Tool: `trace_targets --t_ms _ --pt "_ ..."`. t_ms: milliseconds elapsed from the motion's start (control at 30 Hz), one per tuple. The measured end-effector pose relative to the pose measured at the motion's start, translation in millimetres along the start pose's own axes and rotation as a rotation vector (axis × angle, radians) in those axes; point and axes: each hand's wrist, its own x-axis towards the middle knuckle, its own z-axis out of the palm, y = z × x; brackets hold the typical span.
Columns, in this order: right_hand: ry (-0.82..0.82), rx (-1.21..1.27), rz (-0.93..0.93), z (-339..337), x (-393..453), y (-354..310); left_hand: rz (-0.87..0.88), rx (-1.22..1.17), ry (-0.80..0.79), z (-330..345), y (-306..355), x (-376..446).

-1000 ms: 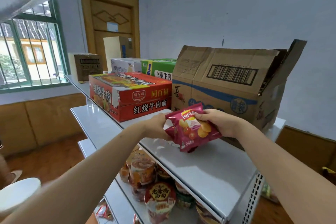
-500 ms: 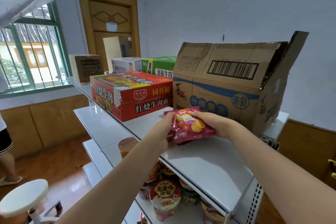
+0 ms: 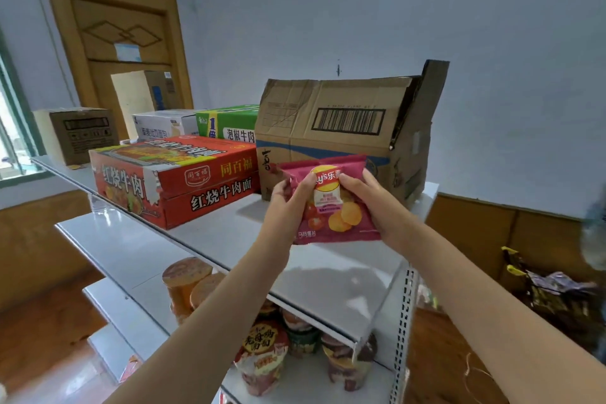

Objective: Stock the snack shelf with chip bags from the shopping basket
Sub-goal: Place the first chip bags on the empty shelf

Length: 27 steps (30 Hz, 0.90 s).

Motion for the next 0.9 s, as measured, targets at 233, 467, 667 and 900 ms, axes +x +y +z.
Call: trace_targets --t_ms 233,467,667,900 --pt "0.121 -0.065 -0.076 -80.0 -102.0 -21.4 0.230 0.077 -0.285 101.0 -10.7 -37.1" --pt "0.493 -0.218 0.006 -175.1 -232.4 -24.7 0.176 0.072 -0.668 229.6 -67.8 -90.2" --pt "0.860 -0.153 0.017 -254.7 -357.0 3.3 0.101 0.080 -0.997 348.3 -126.6 -157.0" --pt "1.292 -0.074 0.028 -331.0 -511.3 49.7 0.012 0.137 -1.325 484.2 -212.1 -266.0"
